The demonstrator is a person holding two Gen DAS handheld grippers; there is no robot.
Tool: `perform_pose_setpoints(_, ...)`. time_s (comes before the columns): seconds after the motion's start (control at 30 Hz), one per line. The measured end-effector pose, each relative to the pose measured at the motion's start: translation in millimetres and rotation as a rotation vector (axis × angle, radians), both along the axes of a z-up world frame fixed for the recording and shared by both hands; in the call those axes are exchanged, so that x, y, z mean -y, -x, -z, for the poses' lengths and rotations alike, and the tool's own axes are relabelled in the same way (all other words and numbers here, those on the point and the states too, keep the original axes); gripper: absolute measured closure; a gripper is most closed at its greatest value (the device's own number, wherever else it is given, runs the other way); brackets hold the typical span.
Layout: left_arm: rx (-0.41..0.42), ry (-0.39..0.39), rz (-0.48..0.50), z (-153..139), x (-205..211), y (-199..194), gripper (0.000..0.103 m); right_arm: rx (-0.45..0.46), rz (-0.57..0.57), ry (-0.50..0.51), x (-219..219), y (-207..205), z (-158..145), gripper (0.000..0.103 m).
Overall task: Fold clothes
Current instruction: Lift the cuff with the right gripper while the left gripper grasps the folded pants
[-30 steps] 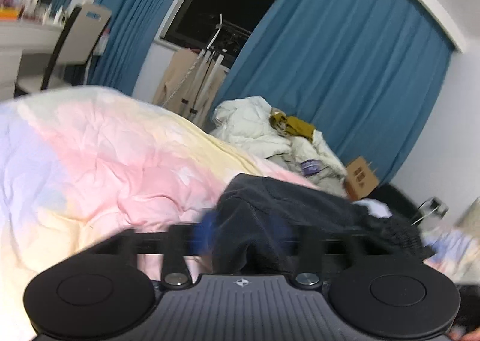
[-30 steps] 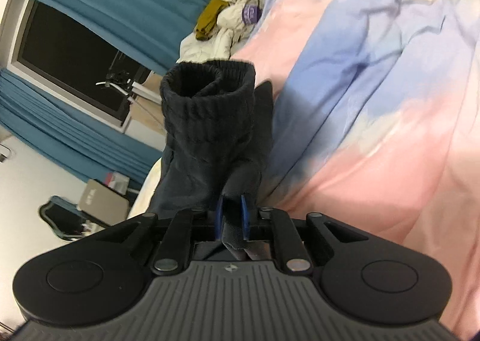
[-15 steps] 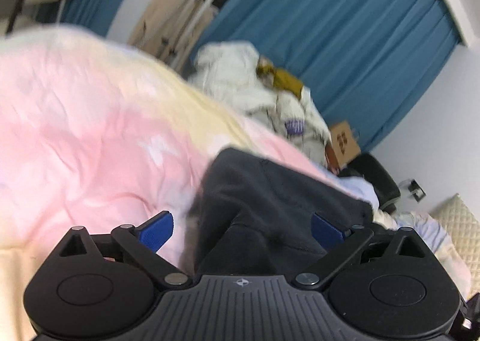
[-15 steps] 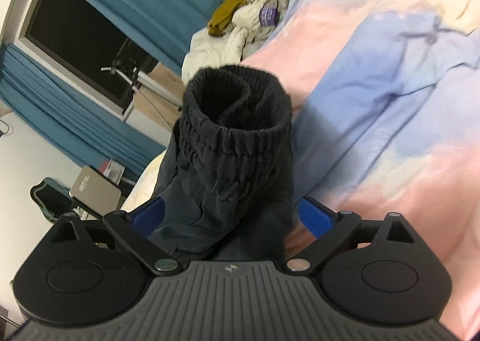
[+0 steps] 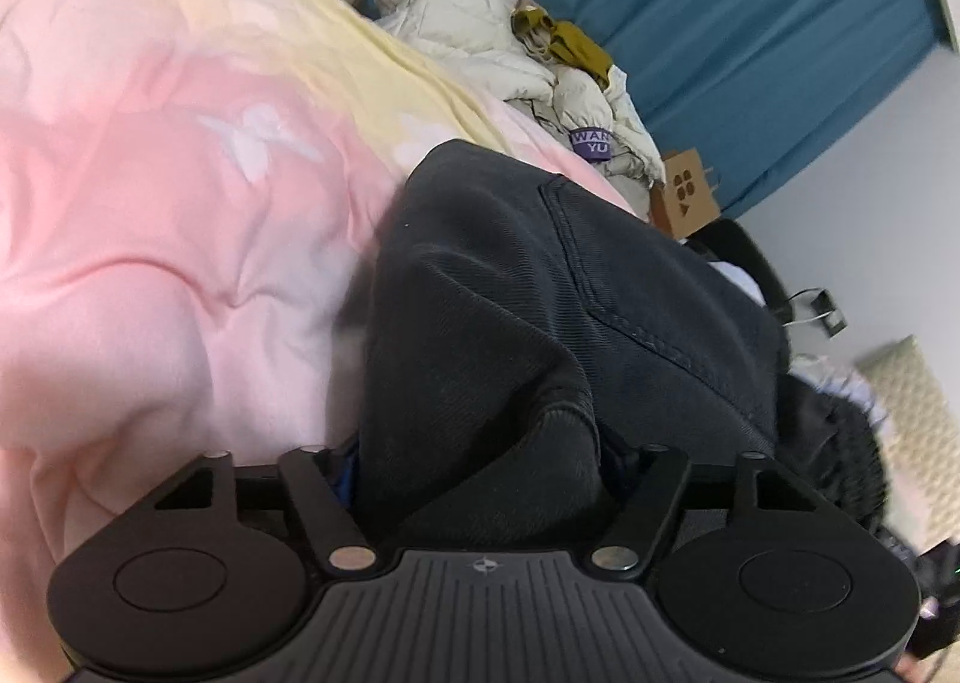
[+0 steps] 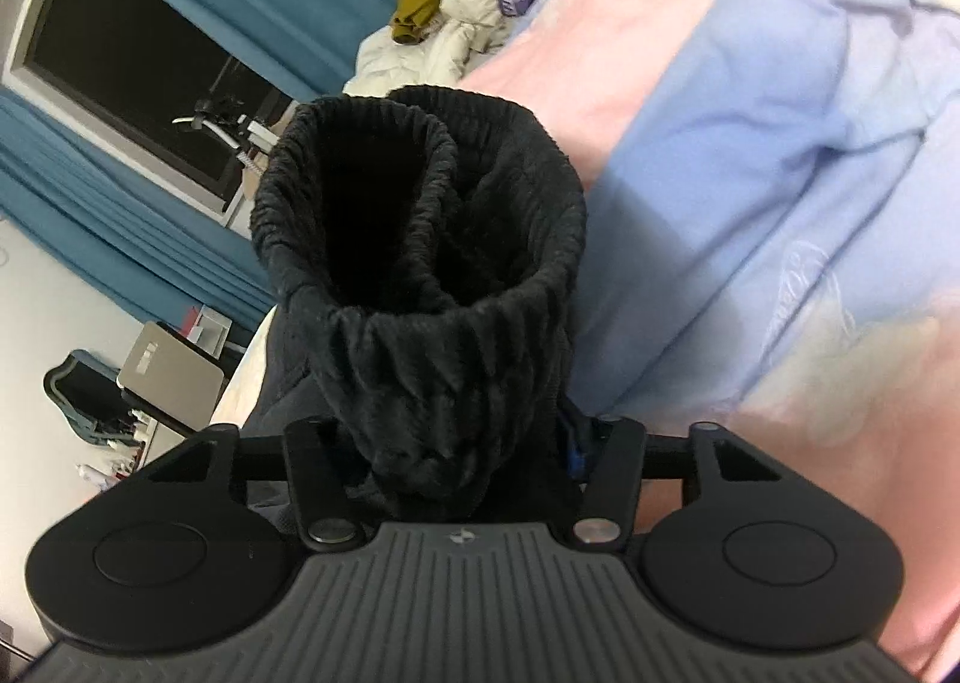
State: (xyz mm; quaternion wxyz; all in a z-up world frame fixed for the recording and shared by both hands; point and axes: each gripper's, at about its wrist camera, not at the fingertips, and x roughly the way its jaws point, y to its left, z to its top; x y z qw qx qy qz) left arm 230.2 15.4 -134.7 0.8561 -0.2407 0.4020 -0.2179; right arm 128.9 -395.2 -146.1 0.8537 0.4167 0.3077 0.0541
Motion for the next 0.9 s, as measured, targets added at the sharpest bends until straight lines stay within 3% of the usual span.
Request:
perform_pose_setpoints(0.3,0.125,-0.167,-0.026,-29,27,26,0.061,0.048,-0.033,0.152,-15,4,-29,0.059)
perform_pose_setpoints(0.57,0.183,-0.184,-0.037,-72,29,90,0.065,0.102,-0.020,0.202,-30,46,-68,0.061)
perform_pose_setpoints(0.9,0.240,-0.176,-0.027,-122,36,172,0.067,0.150,-0.004,0.190,-34,113,-117,0.063)
